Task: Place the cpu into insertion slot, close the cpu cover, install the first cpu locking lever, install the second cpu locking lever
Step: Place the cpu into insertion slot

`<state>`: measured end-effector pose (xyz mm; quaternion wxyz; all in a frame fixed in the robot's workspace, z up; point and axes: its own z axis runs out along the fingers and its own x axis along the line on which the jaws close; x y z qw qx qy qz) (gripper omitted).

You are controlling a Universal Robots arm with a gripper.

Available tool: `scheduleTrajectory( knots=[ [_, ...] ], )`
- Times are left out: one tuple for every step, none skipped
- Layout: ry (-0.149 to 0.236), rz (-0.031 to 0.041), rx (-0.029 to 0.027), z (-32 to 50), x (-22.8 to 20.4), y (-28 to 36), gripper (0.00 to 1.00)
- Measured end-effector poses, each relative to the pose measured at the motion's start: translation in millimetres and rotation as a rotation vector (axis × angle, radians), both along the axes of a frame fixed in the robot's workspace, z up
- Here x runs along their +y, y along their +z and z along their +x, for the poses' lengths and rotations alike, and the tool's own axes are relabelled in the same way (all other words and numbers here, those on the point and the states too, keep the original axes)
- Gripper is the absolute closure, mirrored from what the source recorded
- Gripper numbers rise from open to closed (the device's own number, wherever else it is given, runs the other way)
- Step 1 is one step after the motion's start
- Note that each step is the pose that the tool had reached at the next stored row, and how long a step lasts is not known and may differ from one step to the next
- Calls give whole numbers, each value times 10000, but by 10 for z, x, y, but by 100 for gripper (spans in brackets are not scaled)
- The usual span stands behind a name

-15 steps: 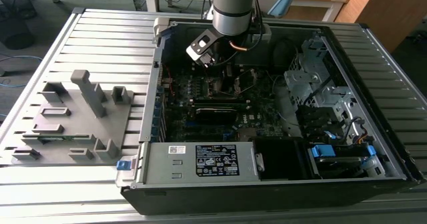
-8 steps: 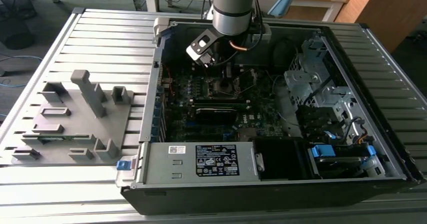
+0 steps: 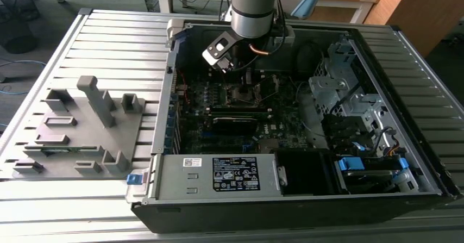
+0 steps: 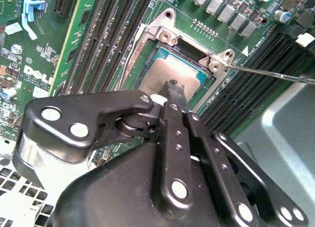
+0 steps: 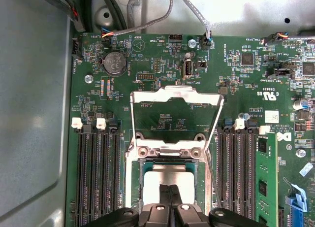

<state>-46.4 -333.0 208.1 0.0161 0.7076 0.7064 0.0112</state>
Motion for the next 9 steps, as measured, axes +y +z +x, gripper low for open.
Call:
scheduleTrajectory(
  knots=[
    [0,0,0,0,0,48,90],
    [0,0,0,0,0,97,90],
    [0,1,0,0,0,97,90],
    [0,1,0,0,0,98,90],
    [0,0,1,0,0,99,90],
    [0,-2,1,0,0,102,90],
    [0,-2,1,0,0,103,90],
    [0,-1,1,0,0,103,90],
    [0,1,-1,0,0,103,90]
  ],
)
